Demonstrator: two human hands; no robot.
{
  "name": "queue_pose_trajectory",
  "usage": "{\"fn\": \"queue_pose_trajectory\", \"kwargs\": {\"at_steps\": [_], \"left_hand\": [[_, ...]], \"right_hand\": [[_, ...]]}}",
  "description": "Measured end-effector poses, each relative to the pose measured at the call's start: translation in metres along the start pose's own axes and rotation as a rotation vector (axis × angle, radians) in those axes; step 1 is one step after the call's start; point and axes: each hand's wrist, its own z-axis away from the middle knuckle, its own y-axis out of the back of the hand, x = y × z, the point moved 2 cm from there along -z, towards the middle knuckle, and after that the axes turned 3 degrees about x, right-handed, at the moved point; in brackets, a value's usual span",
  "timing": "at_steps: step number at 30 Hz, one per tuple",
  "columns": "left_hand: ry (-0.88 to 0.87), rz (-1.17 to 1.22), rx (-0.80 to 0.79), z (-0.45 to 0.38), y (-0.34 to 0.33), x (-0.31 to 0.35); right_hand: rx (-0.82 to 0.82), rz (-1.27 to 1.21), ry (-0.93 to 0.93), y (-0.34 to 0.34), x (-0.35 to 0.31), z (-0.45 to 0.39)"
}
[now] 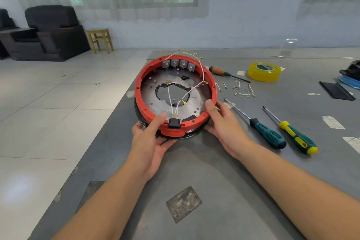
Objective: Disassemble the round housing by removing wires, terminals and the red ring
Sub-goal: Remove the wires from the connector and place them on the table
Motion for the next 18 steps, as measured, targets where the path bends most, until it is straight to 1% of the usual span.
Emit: {"fn": "queue_pose_trajectory", "kwargs": {"at_steps": [3,6,9,11,12,13,15,16,18], "left_hand": [[-0.025,0.011,0.028,-0.001,0.004,0.001],[-0.055,-0.014,0.037,-0.001,0.007,0.002],[-0.106,-0.042,0.047,-0.001,0.01,0.005],[-0.14,-0.056,0.062,-0.004,0.013,0.008],[-0.148,-0.058,0.071,-0.005,0.015,0.009],[-0.15,-0.057,0.08,-0.006,0.016,0.009],[-0.149,-0.056,0.098,-0.007,0.017,0.008],[-0.15,-0.051,0.105,-0.007,0.017,0.008],[-0.163,-0.042,0.114,-0.008,0.017,0.01]], "right_hand": [[-0.068,0.201,0.051,-0.001,-0.002,-0.001],[-0.083,0.442,0.085,0.007,-0.007,-0.001],[-0.087,0.818,0.203,0.018,-0.025,0.001],[-0.062,1.12,0.295,0.03,-0.037,-0.003],[-0.033,1.291,0.307,0.036,-0.043,-0.005],[0.0,1.458,0.289,0.043,-0.046,-0.007],[0.045,1.732,0.16,0.056,-0.052,-0.009],[0.058,1.819,0.068,0.062,-0.054,-0.008],[0.073,1.887,-0.091,0.069,-0.057,-0.006]]}}
